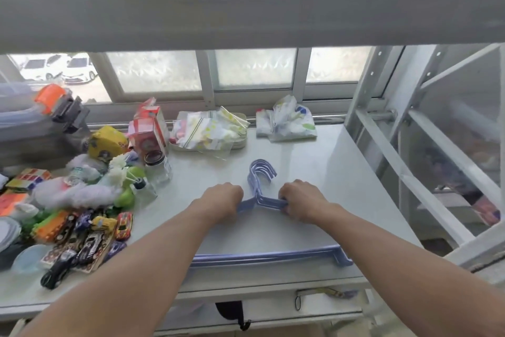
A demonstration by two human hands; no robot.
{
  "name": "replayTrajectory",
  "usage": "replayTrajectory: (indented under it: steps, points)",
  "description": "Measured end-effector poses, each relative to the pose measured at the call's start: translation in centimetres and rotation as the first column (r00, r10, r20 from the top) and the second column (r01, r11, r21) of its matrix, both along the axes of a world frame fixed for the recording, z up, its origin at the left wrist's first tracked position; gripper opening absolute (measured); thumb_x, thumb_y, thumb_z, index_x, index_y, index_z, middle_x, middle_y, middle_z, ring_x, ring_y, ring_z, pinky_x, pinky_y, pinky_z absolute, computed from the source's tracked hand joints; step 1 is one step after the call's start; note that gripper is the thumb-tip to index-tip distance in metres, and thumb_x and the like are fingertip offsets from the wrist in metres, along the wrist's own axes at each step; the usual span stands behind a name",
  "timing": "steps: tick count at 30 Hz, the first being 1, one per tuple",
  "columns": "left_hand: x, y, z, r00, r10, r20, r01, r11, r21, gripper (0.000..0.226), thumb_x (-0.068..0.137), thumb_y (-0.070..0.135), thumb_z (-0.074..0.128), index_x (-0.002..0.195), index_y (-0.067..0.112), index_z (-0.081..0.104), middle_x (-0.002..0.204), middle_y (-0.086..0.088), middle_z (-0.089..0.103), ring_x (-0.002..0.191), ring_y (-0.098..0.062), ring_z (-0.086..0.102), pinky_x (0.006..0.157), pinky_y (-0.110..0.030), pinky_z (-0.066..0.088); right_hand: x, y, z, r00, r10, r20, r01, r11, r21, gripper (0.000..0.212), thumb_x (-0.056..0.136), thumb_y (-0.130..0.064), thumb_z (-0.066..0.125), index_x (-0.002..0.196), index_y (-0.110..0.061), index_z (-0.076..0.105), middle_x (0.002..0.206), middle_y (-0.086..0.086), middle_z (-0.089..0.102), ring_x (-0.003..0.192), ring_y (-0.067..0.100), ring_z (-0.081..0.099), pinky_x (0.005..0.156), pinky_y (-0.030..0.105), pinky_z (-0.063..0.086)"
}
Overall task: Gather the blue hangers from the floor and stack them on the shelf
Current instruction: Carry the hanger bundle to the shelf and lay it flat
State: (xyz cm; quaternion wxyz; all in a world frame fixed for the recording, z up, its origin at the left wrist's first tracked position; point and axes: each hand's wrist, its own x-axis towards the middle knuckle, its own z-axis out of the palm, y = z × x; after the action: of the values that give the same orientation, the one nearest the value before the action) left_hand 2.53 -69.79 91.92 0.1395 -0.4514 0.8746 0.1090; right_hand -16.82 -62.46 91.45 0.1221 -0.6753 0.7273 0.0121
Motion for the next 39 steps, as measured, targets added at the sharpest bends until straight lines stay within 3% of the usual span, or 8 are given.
replayTrajectory:
  steps: [3,7,9,15,20,25,31,39]
  points:
    - [-1.4,-0.5,0.9,0.952,0.252,-0.175,-0.213,0.953,0.214,0.030,0.061,0.043,0.057,0.069,0.014,0.056,0.075,-0.008,0.061,0.064,-0.025,0.055,0.053,-0.026,0.041,0.2,0.1,-0.2,1.000,0.015,-0.010,-0.015,1.000,-0.015,0.011,0.082,-0.014,0.063,0.089,-0.015,0.071,0.098,0.016,0.070,0.089,0.038,0.066,0.066,0.031,0.041]
    - [-4.9,-2.2,2.4,0.721,0.589,-0.366,-0.453,0.800,0.394,0.050,0.064,0.057,0.050,0.080,0.010,0.059,0.081,-0.010,0.069,0.065,-0.028,0.070,0.067,-0.036,0.061,0.1,-0.1,-0.4,1.000,0.017,0.002,-0.017,1.000,-0.019,0.010,0.084,-0.013,0.062,0.090,-0.015,0.071,0.099,0.016,0.069,0.087,0.037,0.064,0.066,0.032,0.038]
    - [-6.5,-2.8,2.3,0.707,0.615,-0.350,-0.522,0.787,0.329,0.042,0.062,0.052,0.060,0.079,0.013,0.061,0.079,-0.007,0.069,0.059,-0.026,0.071,0.061,-0.032,0.061,0.0,-0.1,-0.5,1.000,0.020,0.007,-0.020,0.999,-0.031,0.011,0.084,-0.012,0.061,0.089,-0.014,0.071,0.098,0.017,0.069,0.079,0.035,0.058,0.066,0.032,0.037]
    - [-9.3,-5.5,0.4,0.691,0.659,-0.299,-0.645,0.748,0.157,0.030,0.066,0.010,0.066,0.096,0.011,0.071,0.097,-0.006,0.073,0.088,-0.026,0.071,0.073,-0.034,0.059,0.0,-0.1,-0.7,0.999,0.032,-0.009,-0.032,0.997,-0.072,0.014,0.084,-0.008,0.060,0.091,-0.010,0.072,0.088,0.017,0.062,0.074,0.036,0.052,0.065,0.032,0.036]
    - [-9.9,-6.0,0.6,0.728,0.621,-0.290,-0.622,0.777,0.101,0.034,0.070,0.005,0.067,0.104,0.009,0.069,0.107,-0.008,0.070,0.097,-0.026,0.068,0.072,-0.031,0.057,0.3,0.0,-0.3,0.999,0.031,-0.011,-0.032,0.995,-0.096,0.016,0.084,-0.004,0.059,0.092,-0.009,0.072,0.080,0.009,0.047,0.072,0.034,0.045,0.065,0.032,0.035]
    - [-9.6,-6.7,-0.1,0.683,0.675,-0.278,-0.655,0.735,0.176,0.041,0.054,0.001,0.069,0.094,0.006,0.071,0.094,-0.011,0.073,0.083,-0.030,0.072,0.070,-0.038,0.060,0.7,0.0,-0.2,1.000,0.022,0.006,-0.021,0.994,-0.104,0.018,0.084,-0.005,0.060,0.095,-0.010,0.073,0.089,0.018,0.061,0.075,0.037,0.053,0.065,0.032,0.035]
    - [-9.6,-7.0,-0.2,0.743,0.610,-0.274,-0.614,0.785,0.085,0.033,0.067,0.001,0.069,0.100,0.007,0.069,0.103,-0.010,0.071,0.091,-0.028,0.070,0.074,-0.038,0.060,0.7,0.0,-0.6,1.000,0.002,0.025,0.001,0.992,-0.129,0.017,0.083,-0.004,0.061,0.093,-0.010,0.073,0.092,0.018,0.065,0.071,0.033,0.046,0.064,0.032,0.036]
    - [-9.9,-7.7,-0.1,0.760,0.618,-0.201,-0.610,0.785,0.107,0.037,0.058,-0.003,0.068,0.095,0.005,0.070,0.095,-0.011,0.071,0.083,-0.029,0.071,0.069,-0.039,0.061,1.3,-0.2,-0.5,1.000,0.009,0.026,-0.005,0.992,-0.129,0.020,0.083,0.002,0.059,0.095,-0.007,0.073,0.095,0.020,0.067,0.070,0.034,0.046,0.064,0.033,0.037]
